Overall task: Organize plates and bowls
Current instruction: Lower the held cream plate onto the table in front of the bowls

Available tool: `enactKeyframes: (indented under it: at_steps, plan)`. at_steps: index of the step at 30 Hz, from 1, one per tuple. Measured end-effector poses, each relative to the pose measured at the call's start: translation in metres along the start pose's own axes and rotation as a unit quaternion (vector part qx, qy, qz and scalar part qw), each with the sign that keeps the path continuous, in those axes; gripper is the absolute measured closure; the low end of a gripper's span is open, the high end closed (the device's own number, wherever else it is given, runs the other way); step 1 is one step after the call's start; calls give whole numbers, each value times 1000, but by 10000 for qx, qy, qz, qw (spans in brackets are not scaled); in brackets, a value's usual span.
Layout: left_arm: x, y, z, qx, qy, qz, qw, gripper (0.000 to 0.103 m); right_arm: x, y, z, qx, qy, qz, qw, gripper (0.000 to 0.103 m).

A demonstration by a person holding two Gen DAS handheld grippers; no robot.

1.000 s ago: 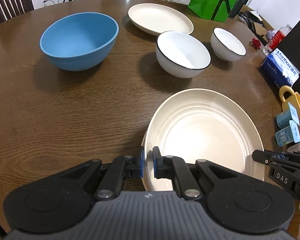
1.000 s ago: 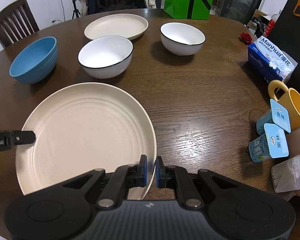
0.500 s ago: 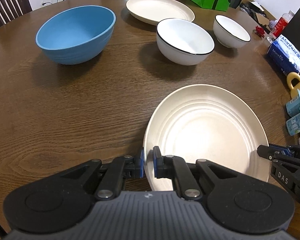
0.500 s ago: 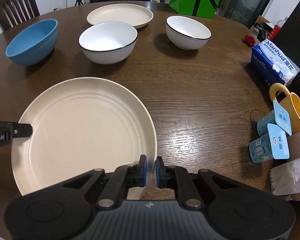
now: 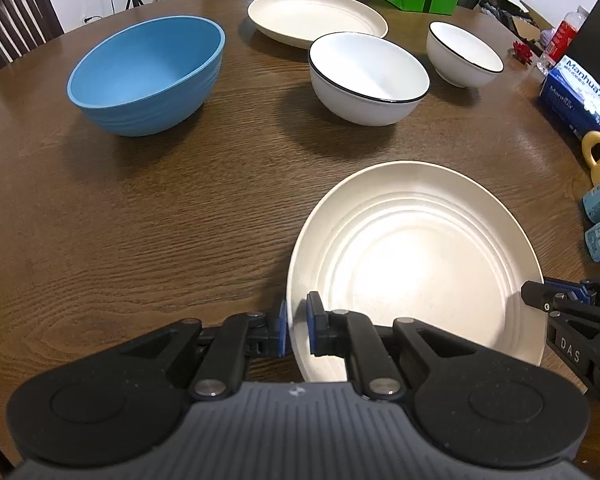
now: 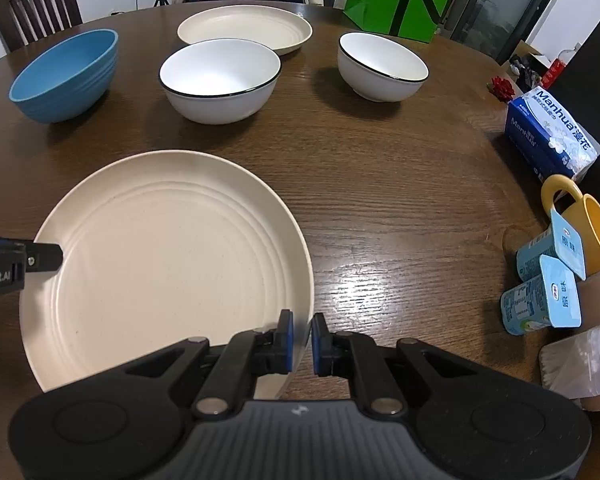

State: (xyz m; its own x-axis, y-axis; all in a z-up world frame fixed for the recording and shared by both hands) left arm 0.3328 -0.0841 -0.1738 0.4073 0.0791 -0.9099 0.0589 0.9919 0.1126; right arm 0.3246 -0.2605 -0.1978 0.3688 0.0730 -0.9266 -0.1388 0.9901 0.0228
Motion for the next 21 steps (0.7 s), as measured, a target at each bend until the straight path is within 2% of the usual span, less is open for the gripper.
enactKeyframes:
  at_steps: [6,21]
  plan:
    - [2,-6,-2,153,20,140,9998,92,3,-1,-1,-24,44,-10,10000,94]
    - [4,-9,-1,216,7,211,9995,92,9,-2,-1,22,103,-27,9999,94]
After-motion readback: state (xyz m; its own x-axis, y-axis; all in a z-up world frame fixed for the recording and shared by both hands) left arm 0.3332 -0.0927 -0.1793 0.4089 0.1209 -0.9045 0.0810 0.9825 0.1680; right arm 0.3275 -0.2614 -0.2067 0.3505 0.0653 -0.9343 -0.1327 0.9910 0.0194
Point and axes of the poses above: each gripper's, at about its wrist camera, not at the fingertips, and x roughly the way its jaws point, y to its left, z to its top, the point moved 3 cm from there along x, roughly the way its jaws point, and after that the axes turned 12 degrees about z, right-handed, at the moved point
